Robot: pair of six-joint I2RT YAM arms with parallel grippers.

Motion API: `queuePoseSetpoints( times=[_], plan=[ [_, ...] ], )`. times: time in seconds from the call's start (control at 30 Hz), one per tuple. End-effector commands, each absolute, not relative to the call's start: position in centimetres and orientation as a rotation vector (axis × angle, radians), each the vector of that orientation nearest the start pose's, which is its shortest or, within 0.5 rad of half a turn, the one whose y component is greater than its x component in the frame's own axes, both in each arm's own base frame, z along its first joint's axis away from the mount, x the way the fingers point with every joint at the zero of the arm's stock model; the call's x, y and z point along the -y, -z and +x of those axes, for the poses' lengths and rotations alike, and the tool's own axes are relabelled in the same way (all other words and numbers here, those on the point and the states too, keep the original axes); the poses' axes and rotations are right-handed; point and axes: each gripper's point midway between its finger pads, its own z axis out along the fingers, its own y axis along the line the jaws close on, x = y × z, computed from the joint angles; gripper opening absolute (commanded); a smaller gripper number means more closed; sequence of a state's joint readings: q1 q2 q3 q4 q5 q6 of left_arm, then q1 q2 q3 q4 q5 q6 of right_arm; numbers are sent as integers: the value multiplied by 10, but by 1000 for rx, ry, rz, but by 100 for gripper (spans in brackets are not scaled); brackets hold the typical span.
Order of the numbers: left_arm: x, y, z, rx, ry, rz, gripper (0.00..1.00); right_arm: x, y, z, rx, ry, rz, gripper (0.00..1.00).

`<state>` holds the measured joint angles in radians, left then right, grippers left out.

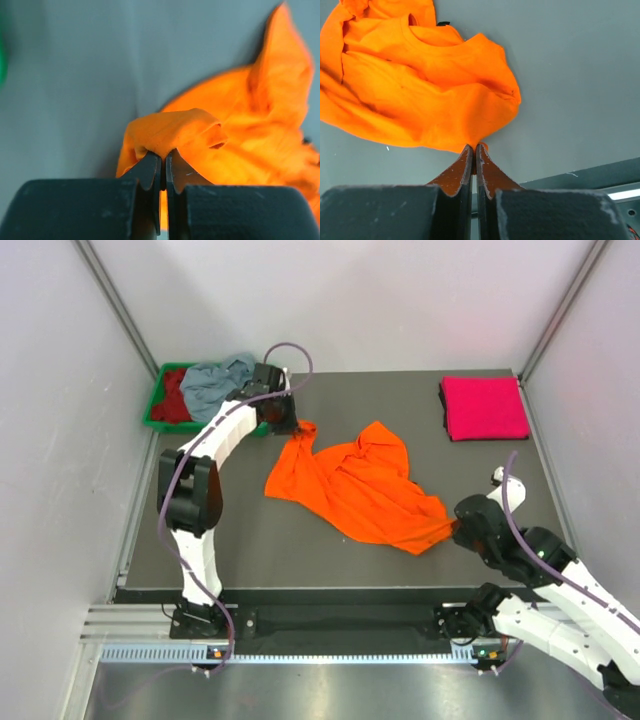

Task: Fold and stack the t-shirts
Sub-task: Flatten the tshirt out

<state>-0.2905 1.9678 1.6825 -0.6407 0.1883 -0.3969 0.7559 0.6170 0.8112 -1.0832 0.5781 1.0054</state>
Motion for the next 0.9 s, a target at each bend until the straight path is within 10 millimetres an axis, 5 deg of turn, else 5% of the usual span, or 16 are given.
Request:
queuePoseSetpoints(
  times=[0.0, 0.07, 0.17, 0.2, 0.27, 0.3, 0.37, 0.4, 0.43, 0.63, 0.87],
  plan=[
    [212, -175, 509, -2310, 640, 41, 0, -72, -185, 181, -2169, -214, 540, 0],
    [217, -181, 518, -2260, 661, 66, 8, -73, -184, 184, -2167, -206, 540, 0],
    [208, -185, 516, -2253, 609, 58, 46, -76, -180, 186, -2176, -201, 532, 0],
    [197, -193, 513, -2247, 540, 28, 49, -77, -180, 187, -2177, -204, 530, 0],
    [180, -184, 499, -2286, 450, -19, 50, -80, -179, 189, -2183, -207, 523, 0],
    [166, -196, 490, -2268, 384, -54, 51, -82, -178, 189, -2187, -211, 517, 0],
    [150, -172, 464, -2339, 326, -114, 50, -86, -179, 192, -2183, -224, 508, 0],
    [141, -178, 454, -2331, 291, -142, 49, -88, -178, 193, -2186, -230, 503, 0],
    [130, -156, 435, -2395, 239, -193, 48, -92, -179, 195, -2186, -250, 498, 0],
    [115, -109, 369, -2541, 231, -315, 46, -102, -177, 198, -2194, -290, 469, 0],
    [118, -68, 358, -2594, 250, -406, 45, -107, -177, 197, -2201, -323, 453, 0]
  ],
)
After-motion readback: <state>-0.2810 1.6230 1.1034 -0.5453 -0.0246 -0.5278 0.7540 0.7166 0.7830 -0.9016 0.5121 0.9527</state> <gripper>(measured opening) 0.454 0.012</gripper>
